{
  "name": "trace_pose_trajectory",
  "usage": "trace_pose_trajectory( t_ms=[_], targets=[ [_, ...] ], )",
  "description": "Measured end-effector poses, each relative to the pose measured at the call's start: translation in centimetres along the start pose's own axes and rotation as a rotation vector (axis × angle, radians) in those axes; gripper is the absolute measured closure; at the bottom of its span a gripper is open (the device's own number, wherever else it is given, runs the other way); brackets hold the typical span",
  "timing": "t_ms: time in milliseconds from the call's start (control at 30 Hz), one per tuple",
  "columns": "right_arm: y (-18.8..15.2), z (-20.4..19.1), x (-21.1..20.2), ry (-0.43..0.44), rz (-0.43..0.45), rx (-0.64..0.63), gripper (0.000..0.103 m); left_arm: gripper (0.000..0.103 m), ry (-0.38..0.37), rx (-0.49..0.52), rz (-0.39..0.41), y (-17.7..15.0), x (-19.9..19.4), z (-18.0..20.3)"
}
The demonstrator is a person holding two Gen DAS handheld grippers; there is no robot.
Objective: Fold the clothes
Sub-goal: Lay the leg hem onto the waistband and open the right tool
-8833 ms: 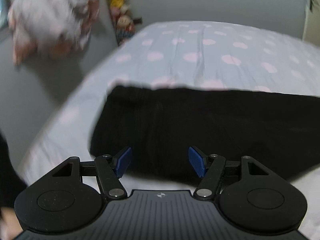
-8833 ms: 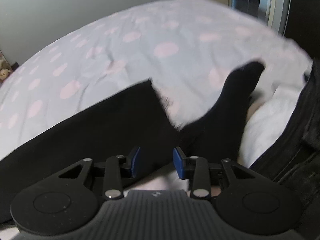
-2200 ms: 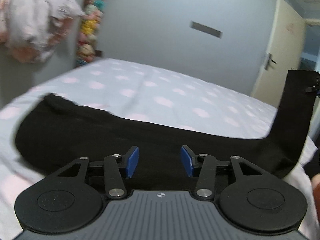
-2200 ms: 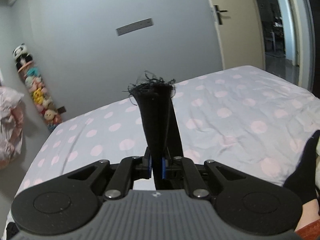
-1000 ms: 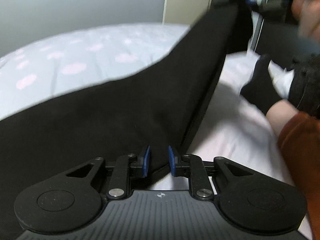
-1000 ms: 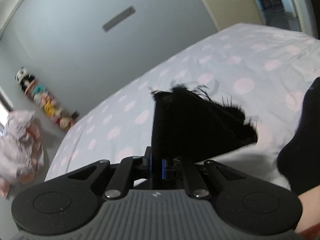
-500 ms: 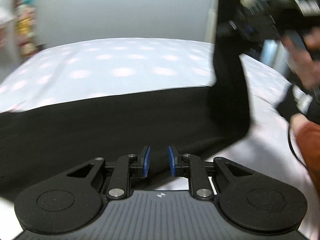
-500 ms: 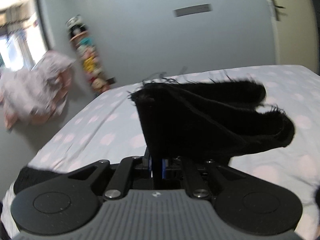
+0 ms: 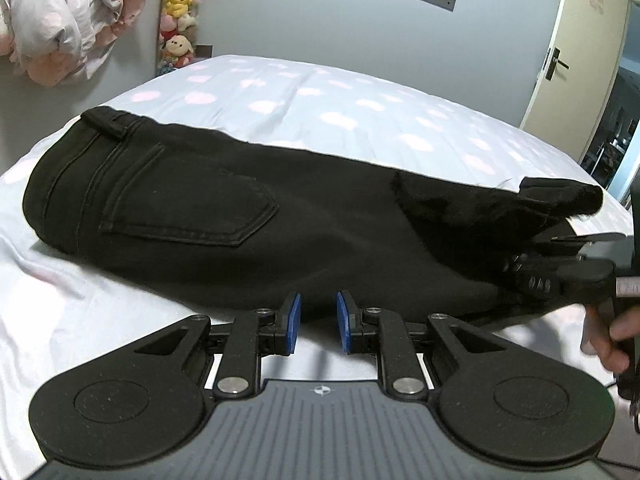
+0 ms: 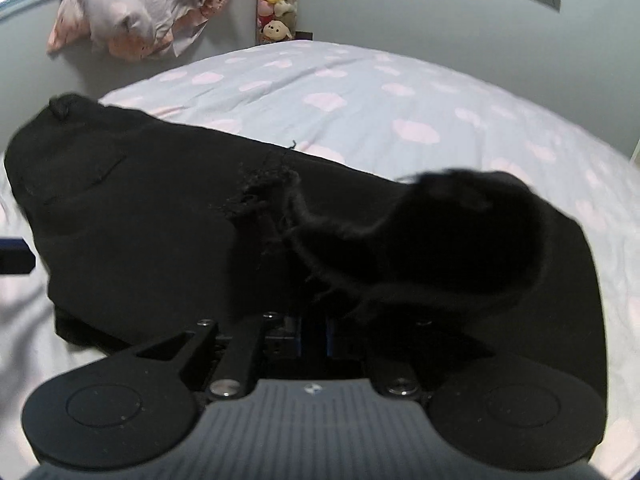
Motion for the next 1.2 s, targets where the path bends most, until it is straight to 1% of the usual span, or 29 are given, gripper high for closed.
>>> trace_pose_trajectory(
  t_ms=[67,100,133,200,267,300,333,400,500,600,633,667,733,767,800,867,1000,1067,1100,1133,1167,1200],
  targets=[
    [0.2,-0.7,-0.3,0.014,-0.007,-0.053,0.065,0.081,-0.015,-0.003,0.022,0.2,-0.4,0.2],
    [0.3,-1.1,-0.5,0.01,-0.003,-0.095,0.062,0.08,-0.02,-0.001,0.03,0.4,-0.7,0.1],
    [0.5,-1.5,-0.6,0.005,0.003,-0.139,0.062,0.079,-0.023,0.002,0.037,0.5,-0.9,0.1],
    [0.3,-2.1,-1.6,0.047,0.026,-0.219,0.063,0.079,-0.015,0.009,0.037,0.5,-0.9,0.0],
    [0.3,-2.0,-2.7,0.073,0.047,-0.258,0.063,0.079,-0.006,0.008,0.026,0.4,-0.6,-0.4],
    [0.3,-1.3,-3.1,0.06,0.052,-0.246,0.063,0.079,-0.005,0.001,0.019,0.4,-0.4,-0.7],
    [0.3,-0.5,-3.4,0.043,0.057,-0.228,0.063,0.079,-0.014,-0.009,0.015,0.5,-0.4,-0.9],
    [0.2,1.1,-4.2,0.01,0.067,-0.194,0.063,0.077,-0.054,-0.026,0.016,0.7,-0.4,-0.9],
    [-0.2,4.4,-5.0,-0.058,0.061,-0.132,0.063,0.066,-0.129,-0.045,0.013,1.0,-0.2,-0.4],
    [-1.9,8.0,-6.1,-0.169,0.052,-0.063,0.063,0.056,-0.214,-0.074,-0.005,1.4,0.4,0.2],
    [-2.5,9.3,-6.1,-0.205,0.044,-0.034,0.063,0.054,-0.241,-0.09,-0.018,1.7,0.9,0.5],
    [-3.2,10.7,-6.2,-0.237,0.044,0.006,0.063,0.054,-0.265,-0.106,-0.031,2.1,1.5,0.8],
    [-4.7,13.4,-6.6,-0.301,0.044,0.091,0.063,0.048,-0.314,-0.132,-0.053,3.0,2.7,1.6],
    [-5.6,15.2,-6.9,-0.317,0.049,0.159,0.063,0.047,-0.34,-0.144,-0.063,3.5,3.4,2.0],
    [-6.1,16.6,-7.1,-0.317,0.053,0.221,0.063,0.046,-0.351,-0.152,-0.072,4.0,4.1,2.5],
    [-6.7,19.2,-7.2,-0.287,0.055,0.34,0.063,0.045,-0.349,-0.171,-0.105,5.0,6.2,3.6],
    [-6.7,23.1,-6.6,-0.165,0.091,0.518,0.063,0.045,-0.325,-0.251,-0.163,6.0,9.8,4.7],
    [-6.3,23.8,-5.7,-0.071,0.102,0.566,0.063,0.046,-0.31,-0.279,-0.165,5.9,10.6,4.9],
    [-6.0,23.9,-5.0,-0.034,0.093,0.577,0.063,0.059,-0.284,-0.28,-0.163,5.8,10.7,5.0],
    [-5.5,23.9,-4.3,-0.015,0.07,0.582,0.064,0.079,-0.254,-0.278,-0.16,5.6,10.7,5.1],
    [-5.4,23.7,-3.3,-0.01,0.046,0.588,0.065,0.084,-0.233,-0.271,-0.16,5.4,10.7,5.1],
    [-5.7,23.7,-2.6,-0.008,0.037,0.592,0.071,0.088,-0.215,-0.262,-0.16,5.1,10.6,5.0]
  ],
)
Point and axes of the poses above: each gripper's, at about its wrist camera, not at the fingertips, and x roughly the way its jaws point, z to its right, y to its top, the point moved 1 cm from there along x, roughly the way its jaws point, and after that the axes turned 13 degrees about -z, right-handed, at the moved point
